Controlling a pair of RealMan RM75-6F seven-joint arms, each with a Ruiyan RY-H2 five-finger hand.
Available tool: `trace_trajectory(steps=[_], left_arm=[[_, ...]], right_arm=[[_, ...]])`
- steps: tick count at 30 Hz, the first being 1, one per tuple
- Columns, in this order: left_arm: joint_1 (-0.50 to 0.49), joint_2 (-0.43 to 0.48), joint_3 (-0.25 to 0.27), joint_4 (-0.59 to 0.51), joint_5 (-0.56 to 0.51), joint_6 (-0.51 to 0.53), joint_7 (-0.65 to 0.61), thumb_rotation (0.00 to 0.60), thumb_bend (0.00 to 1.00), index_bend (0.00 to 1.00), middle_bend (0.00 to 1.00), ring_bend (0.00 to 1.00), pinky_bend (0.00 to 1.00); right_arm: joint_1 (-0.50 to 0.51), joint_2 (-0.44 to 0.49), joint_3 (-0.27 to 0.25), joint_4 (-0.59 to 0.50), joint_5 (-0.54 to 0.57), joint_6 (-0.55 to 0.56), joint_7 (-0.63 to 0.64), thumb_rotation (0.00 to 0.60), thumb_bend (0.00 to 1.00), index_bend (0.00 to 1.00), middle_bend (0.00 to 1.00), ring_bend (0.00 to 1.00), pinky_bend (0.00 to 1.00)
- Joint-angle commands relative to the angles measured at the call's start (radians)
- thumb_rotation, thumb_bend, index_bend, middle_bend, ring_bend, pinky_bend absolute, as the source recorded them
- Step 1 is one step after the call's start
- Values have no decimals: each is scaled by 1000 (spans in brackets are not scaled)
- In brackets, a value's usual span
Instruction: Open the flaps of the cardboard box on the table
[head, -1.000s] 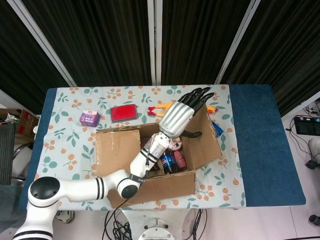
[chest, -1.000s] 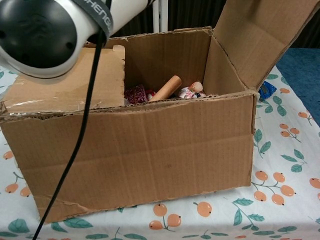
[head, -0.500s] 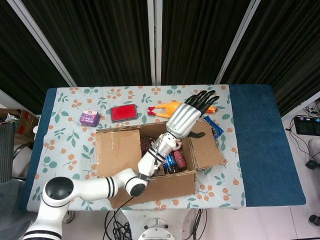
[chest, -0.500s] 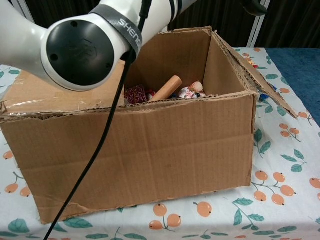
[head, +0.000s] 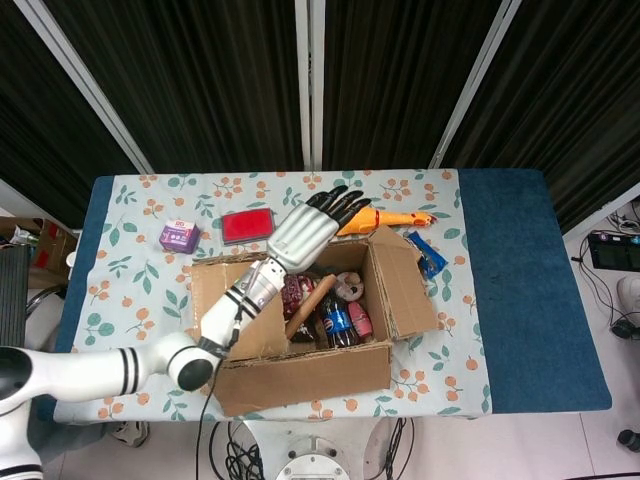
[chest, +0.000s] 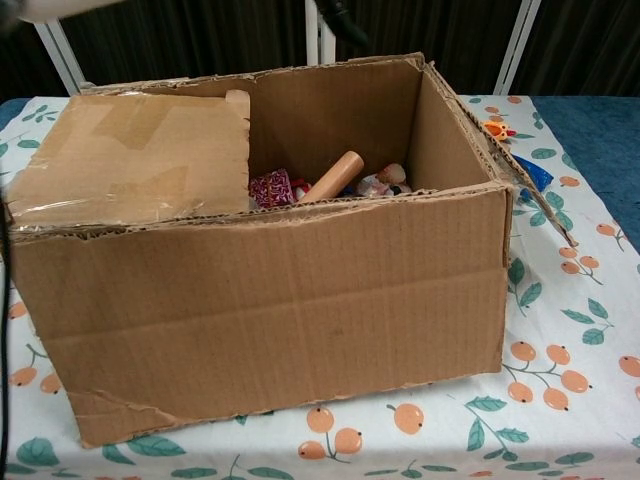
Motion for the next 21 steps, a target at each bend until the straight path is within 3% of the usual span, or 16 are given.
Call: trace_trajectory(steps=[1,5,7,10,12,14,21], left_arm=[[98,153,56,-67,251,-101,-293,600,50,154,217,130,211],[130,225,120,-35,484,-88,-581,597,55,229,256,142,225],[131,244,154,-15,549,-81,-678,567,43,257,281,140,213],[125,276,204,-7,585,-107,-800,406,9,284,318,125,195],[119,300,231,-16,597,-128,-851,262,0,293,331,108,185],[116,318,257,-26,618,-136,-874,182,0,302,330,100,181],[124,314,305,-17,674,-74,-910,141,0,313,336,95,174]], right_arm=[[-3,2,2,-4,4,3,-2,600,195,0,0,0,0],[-10,6,1,-11,10,5,-6,600,193,0,0,0,0],[-11,5,-1,-12,11,4,-10,600,192,0,0,0,0],[-12,2,-5,-15,11,2,-20,600,185,0,0,0,0],[-12,1,-6,-19,11,1,-27,600,180,0,0,0,0],[-13,0,-6,-23,12,1,-34,600,178,0,0,0,0],[-9,-5,-7,-36,10,-1,-58,600,176,0,0,0,0]])
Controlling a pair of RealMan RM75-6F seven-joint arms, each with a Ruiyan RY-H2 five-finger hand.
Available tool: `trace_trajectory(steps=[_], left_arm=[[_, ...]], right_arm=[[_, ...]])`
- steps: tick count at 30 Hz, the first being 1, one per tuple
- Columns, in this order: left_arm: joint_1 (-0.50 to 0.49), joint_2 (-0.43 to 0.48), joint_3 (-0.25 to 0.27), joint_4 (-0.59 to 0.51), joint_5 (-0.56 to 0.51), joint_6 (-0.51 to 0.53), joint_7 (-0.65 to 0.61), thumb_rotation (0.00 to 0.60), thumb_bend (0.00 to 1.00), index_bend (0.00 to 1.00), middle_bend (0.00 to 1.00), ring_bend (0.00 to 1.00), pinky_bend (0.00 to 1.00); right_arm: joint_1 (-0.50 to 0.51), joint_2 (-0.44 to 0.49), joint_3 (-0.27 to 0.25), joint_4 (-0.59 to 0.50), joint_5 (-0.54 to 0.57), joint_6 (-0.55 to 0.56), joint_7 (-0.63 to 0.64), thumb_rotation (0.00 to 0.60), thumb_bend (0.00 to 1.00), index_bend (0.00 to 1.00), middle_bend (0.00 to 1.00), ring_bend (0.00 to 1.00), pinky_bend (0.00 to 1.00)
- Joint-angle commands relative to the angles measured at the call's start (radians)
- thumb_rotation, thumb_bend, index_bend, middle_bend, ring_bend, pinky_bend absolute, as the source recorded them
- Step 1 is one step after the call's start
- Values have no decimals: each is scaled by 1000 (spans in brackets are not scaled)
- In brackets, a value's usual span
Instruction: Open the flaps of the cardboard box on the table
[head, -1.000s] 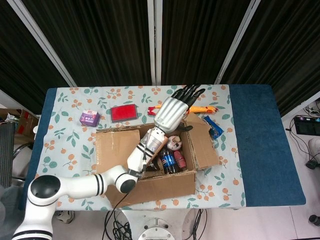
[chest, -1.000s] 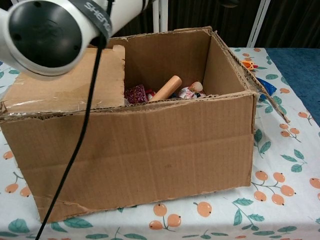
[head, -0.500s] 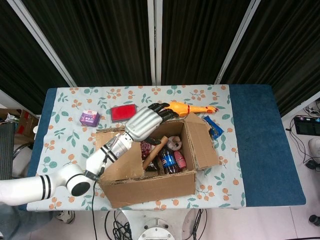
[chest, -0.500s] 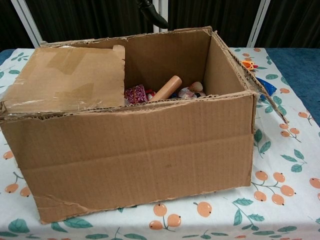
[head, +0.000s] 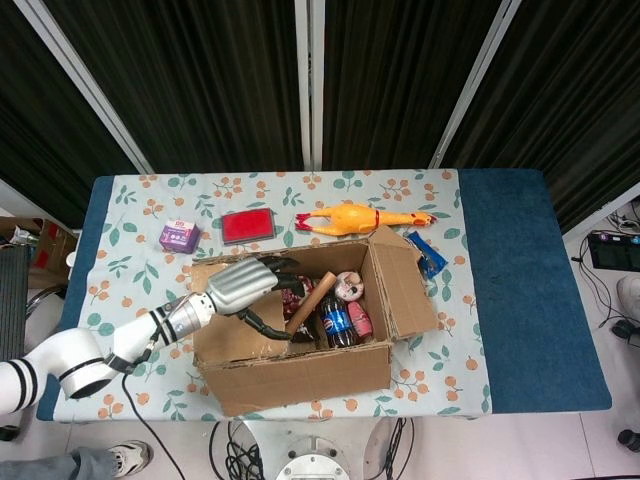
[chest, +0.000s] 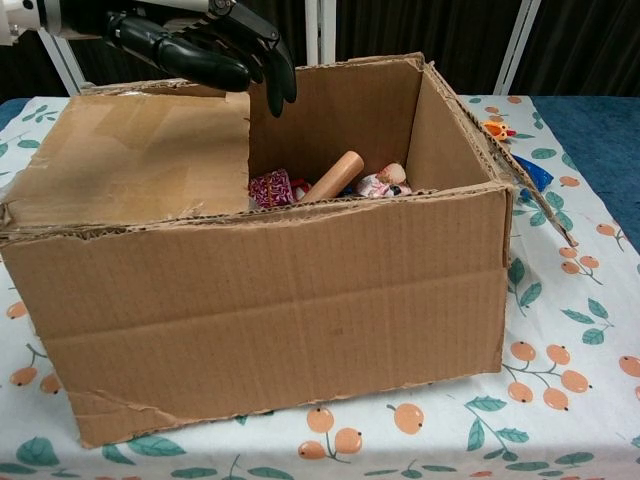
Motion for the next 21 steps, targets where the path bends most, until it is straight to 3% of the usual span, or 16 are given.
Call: trace_trajectory(steps=[1,9,21], left_arm=[[5,-10,25,10,23,26,-19,140,0,313,338,95,174],[12,-59,52,40,47,94,-27,108,0,307,338,95,174],[-5,-138,93,115,73,113,13,92,0,297,329,95,173]], right_arm=[[2,-4,-1,-5,-1,-1,-9,600,176,0,0,0,0],[8,-14,-2,-12,-2,-5,-34,600,176,0,0,0,0],[7,-20,-3,-10,7,-14,-43,600,176,0,0,0,0]])
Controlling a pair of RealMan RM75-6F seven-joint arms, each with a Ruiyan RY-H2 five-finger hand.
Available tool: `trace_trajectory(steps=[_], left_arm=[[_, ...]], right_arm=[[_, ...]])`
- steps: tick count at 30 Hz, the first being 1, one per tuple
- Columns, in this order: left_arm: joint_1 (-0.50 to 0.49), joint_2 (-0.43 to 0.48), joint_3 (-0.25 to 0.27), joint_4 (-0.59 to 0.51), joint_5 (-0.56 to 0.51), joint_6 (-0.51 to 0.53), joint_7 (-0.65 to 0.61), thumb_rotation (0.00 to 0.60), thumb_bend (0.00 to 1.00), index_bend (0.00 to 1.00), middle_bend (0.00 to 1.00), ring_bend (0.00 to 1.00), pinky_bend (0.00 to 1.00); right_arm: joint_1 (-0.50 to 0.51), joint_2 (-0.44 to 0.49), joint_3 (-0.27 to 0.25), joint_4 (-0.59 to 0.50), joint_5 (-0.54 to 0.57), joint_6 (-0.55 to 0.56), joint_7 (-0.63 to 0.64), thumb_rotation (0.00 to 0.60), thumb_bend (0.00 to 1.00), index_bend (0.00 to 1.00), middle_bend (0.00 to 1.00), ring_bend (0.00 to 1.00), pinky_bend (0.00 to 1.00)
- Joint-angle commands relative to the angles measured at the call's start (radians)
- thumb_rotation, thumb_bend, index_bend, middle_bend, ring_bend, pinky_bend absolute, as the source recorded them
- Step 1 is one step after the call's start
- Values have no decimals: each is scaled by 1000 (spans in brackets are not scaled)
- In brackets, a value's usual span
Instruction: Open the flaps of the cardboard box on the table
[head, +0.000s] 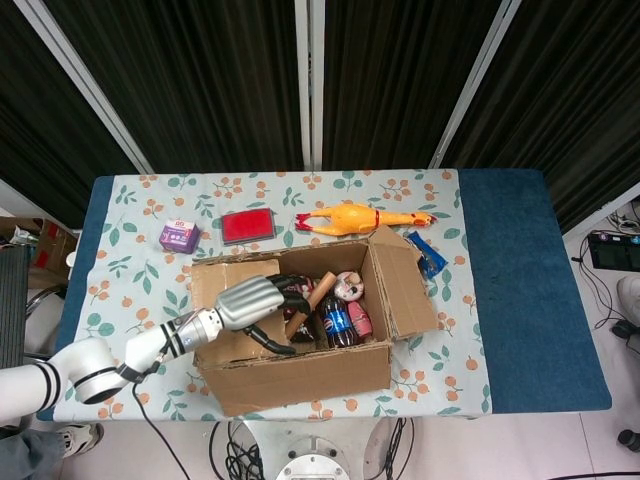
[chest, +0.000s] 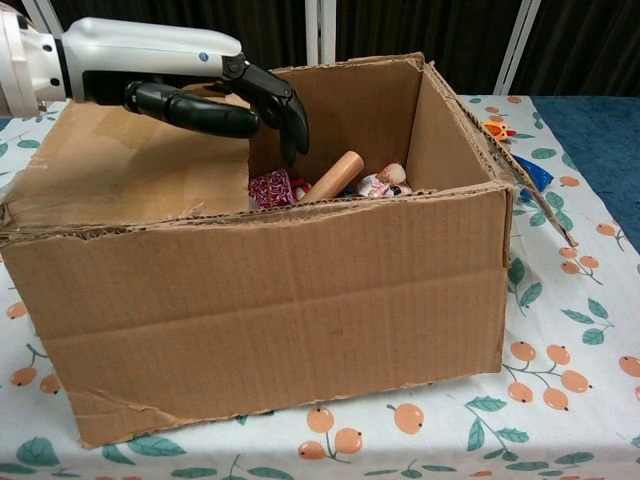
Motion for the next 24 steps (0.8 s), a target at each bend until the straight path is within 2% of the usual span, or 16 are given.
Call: trace_trajectory(steps=[1,5,12,19,24], left_arm=[[-8,-11,6,24,20,8,46,90,0,297,331,95,173],[-19,-18,20,47,34,-7,125,92,0,298,360,94,174],[-32,13,32,34,15,-41,187,87,0,298,417,95,169],[-39,80,29,-9,-3,-53,252,86,0,298,474,95,167],[-30,166,29,-81,-20,-49,291,84,0,297,494,96,167]], right_arm=[[0,-1,0,2,1,-1,2,600,176,0,0,0,0],[1,-6,-1,5,1,-3,-1,600,176,0,0,0,0],[2,-9,0,9,1,-6,6,600,176,0,0,0,0],[3,-12,1,10,1,-7,12,600,176,0,0,0,0],[2,-11,3,10,1,-5,16,600,176,0,0,0,0]])
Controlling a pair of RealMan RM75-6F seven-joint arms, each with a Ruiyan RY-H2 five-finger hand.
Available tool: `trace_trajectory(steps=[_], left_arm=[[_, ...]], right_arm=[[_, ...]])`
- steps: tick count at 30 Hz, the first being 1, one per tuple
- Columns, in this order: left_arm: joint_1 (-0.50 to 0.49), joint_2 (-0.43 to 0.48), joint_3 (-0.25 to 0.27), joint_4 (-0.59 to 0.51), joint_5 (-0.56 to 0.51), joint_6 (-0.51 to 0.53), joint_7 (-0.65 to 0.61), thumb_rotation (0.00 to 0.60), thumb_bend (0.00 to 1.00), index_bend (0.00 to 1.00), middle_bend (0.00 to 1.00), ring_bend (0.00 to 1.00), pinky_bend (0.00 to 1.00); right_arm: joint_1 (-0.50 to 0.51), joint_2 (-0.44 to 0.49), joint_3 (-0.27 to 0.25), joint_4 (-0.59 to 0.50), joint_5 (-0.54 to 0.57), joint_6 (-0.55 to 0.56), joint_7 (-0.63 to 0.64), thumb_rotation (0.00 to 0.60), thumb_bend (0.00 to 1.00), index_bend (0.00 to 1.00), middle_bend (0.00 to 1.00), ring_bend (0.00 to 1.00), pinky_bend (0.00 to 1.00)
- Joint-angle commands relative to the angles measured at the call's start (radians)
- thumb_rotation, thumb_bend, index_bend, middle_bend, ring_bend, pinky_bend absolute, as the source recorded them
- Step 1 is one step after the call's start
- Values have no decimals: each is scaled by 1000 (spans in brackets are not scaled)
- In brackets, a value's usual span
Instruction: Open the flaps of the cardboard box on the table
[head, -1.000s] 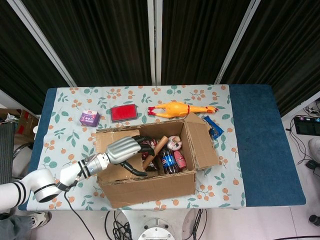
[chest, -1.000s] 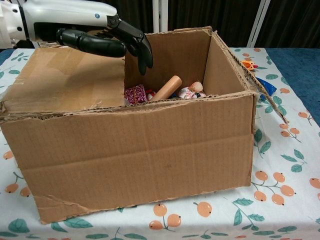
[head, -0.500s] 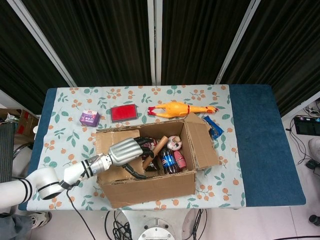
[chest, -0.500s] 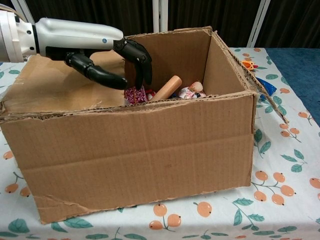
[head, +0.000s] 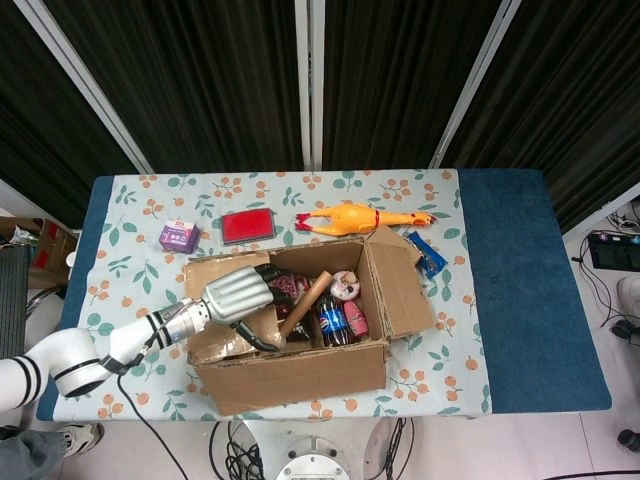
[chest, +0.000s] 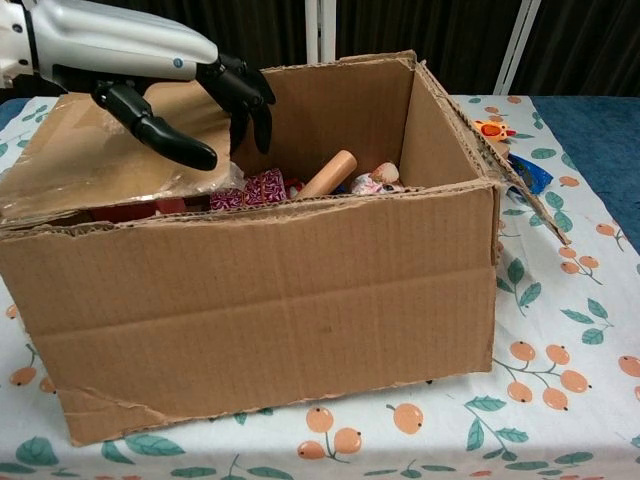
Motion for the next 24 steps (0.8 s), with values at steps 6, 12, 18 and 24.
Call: trace_trajectory(steps=[6,12,18,24], left_arm=[[40,162,-8,-134,-22,60,16,83,0,290,499,99,167],[76,268,-25,-198,-30,122,-8,77,0,281,499,102,167],[151,364,-31,-234,-46,213,-36,77,0,277,499,104,167],[281,468,6,-258,-88,304,-103,69,0,270,505,113,167]], right_arm=[[4,2,1,-2,-3,-6,1,600,176,0,0,0,0],[17,-2,1,-19,-15,-12,-18,600,176,0,0,0,0],[30,-3,2,-38,-25,-17,-37,600,176,0,0,0,0],[31,4,5,-50,-31,-10,-48,600,176,0,0,0,0]])
